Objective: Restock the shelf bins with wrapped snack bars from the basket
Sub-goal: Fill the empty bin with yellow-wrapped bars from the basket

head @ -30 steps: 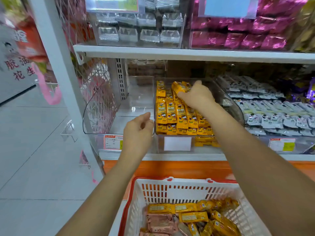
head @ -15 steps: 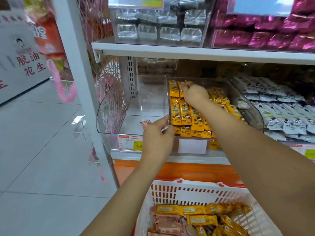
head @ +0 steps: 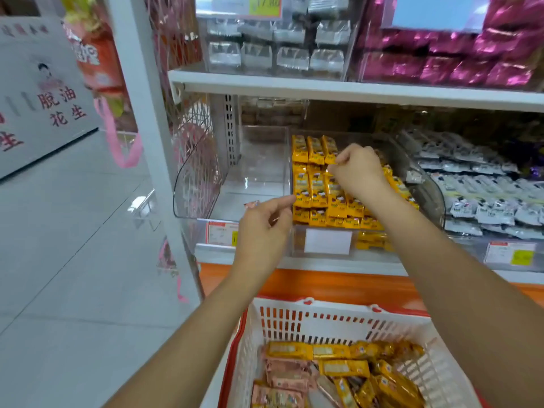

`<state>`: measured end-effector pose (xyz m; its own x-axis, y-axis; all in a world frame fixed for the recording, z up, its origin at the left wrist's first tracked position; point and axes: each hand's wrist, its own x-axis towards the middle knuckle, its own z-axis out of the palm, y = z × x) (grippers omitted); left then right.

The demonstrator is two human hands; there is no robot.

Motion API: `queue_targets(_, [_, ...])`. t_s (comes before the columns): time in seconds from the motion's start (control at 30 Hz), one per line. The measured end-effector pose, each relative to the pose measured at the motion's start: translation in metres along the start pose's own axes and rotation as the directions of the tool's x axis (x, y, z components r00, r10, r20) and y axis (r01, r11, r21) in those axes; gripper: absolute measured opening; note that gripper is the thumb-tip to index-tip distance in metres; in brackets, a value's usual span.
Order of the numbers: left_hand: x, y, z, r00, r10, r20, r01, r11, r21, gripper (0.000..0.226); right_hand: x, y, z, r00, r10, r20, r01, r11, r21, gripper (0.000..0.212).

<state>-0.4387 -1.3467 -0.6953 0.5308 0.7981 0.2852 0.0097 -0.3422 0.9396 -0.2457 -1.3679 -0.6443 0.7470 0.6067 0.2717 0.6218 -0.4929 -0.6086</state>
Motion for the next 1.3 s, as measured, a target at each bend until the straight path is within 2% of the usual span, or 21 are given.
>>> queue_targets(0.03, [-0.003, 0.001, -0.005, 0.999, 0.031, 0.007, -0.032, 0.999, 0.019, 0.025, -0.020, 0.003, -0.002, 0.999, -0.045, -0.004, 0.045, 0.999, 0.009, 0.010])
queue_targets(0.17, [-0.026, -0.005, -0.024, 0.991, 0.044, 0.128, -0.068, 0.980, 0.188, 0.024, -0.114, 0.027, -0.005, 0.976, -0.199, 0.086, 0.191, 0.977, 0.097, 0.030])
queue_targets(0.23, [-0.042, -0.014, -0.033, 0.957, -0.058, 0.282, -0.055, 0.924, 0.378, 0.027, -0.159, 0.050, 0.005, 0.964, -0.194, 0.180, 0.177, 0.979, 0.103, 0.036])
queue_targets(0.3, [-0.060, -0.032, -0.043, 0.872, -0.226, 0.435, -0.095, 0.793, 0.602, 0.029, -0.197, 0.079, 0.025, 0.929, -0.129, 0.348, 0.101, 0.990, 0.097, 0.038])
queue_targets(0.37, [-0.080, -0.054, -0.052, 0.752, -0.435, 0.495, -0.101, 0.666, 0.739, 0.033, -0.224, 0.108, 0.052, 0.840, -0.059, 0.539, 0.063, 0.998, 0.011, 0.033])
queue_targets(0.43, [-0.101, -0.069, -0.059, 0.630, -0.614, 0.475, -0.068, 0.566, 0.822, 0.039, -0.245, 0.135, 0.084, 0.703, 0.034, 0.711, 0.016, 0.998, -0.063, 0.024])
queue_targets(0.5, [-0.118, -0.080, -0.062, 0.572, -0.691, 0.442, -0.055, 0.505, 0.861, 0.050, -0.260, 0.157, 0.118, 0.542, 0.127, 0.830, -0.031, 0.991, -0.132, 0.017])
queue_targets(0.57, [-0.131, -0.092, -0.061, 0.563, -0.703, 0.435, -0.066, 0.486, 0.872, 0.047, -0.272, 0.170, 0.149, 0.414, 0.199, 0.888, -0.024, 0.978, -0.208, 0.026])
queue_targets(0.63, [-0.137, -0.102, -0.058, 0.555, -0.721, 0.415, -0.080, 0.450, 0.889, 0.045, -0.282, 0.174, 0.175, 0.351, 0.275, 0.895, -0.029, 0.959, -0.283, 0.039])
queue_targets(0.77, [-0.136, -0.105, -0.052, 0.548, -0.719, 0.428, -0.162, 0.410, 0.897, 0.039, -0.313, 0.175, 0.206, 0.236, 0.367, 0.900, 0.017, 0.924, -0.382, 0.040])
queue_targets(0.83, [-0.131, -0.104, -0.050, 0.568, -0.699, 0.434, -0.182, 0.408, 0.895, 0.037, -0.325, 0.180, 0.217, 0.151, 0.359, 0.921, 0.050, 0.928, -0.370, 0.070])
queue_targets(0.9, [-0.128, -0.107, -0.049, 0.580, -0.690, 0.433, -0.193, 0.401, 0.896, 0.036, -0.329, 0.181, 0.223, 0.118, 0.348, 0.930, 0.098, 0.928, -0.360, 0.088])
queue_targets(1.03, [-0.125, -0.109, -0.049, 0.591, -0.676, 0.441, -0.208, 0.400, 0.892, 0.030, -0.327, 0.176, 0.228, 0.108, 0.361, 0.926, 0.139, 0.917, -0.374, 0.089])
queue_targets(1.07, [-0.124, -0.109, -0.049, 0.591, -0.673, 0.444, -0.201, 0.410, 0.890, 0.029, -0.326, 0.176, 0.230, 0.102, 0.376, 0.921, 0.129, 0.913, -0.387, 0.079])
queue_targets(1.13, [-0.122, -0.109, -0.050, 0.581, -0.676, 0.453, -0.194, 0.426, 0.884, 0.029, -0.324, 0.178, 0.236, 0.084, 0.375, 0.923, 0.078, 0.921, -0.381, 0.047])
queue_targets(1.17, [-0.121, -0.109, -0.050, 0.575, -0.678, 0.459, -0.194, 0.432, 0.881, 0.028, -0.322, 0.178, 0.237, 0.077, 0.368, 0.927, 0.047, 0.927, -0.372, 0.041])
queue_targets(1.23, [-0.121, -0.108, -0.051, 0.565, -0.679, 0.469, -0.195, 0.442, 0.876, 0.028, -0.318, 0.177, 0.235, 0.055, 0.360, 0.932, 0.020, 0.932, -0.361, 0.054])
queue_targets(1.3, [-0.121, -0.107, -0.050, 0.559, -0.679, 0.477, -0.200, 0.448, 0.872, 0.029, -0.315, 0.176, 0.235, 0.046, 0.354, 0.934, 0.059, 0.933, -0.356, 0.066])
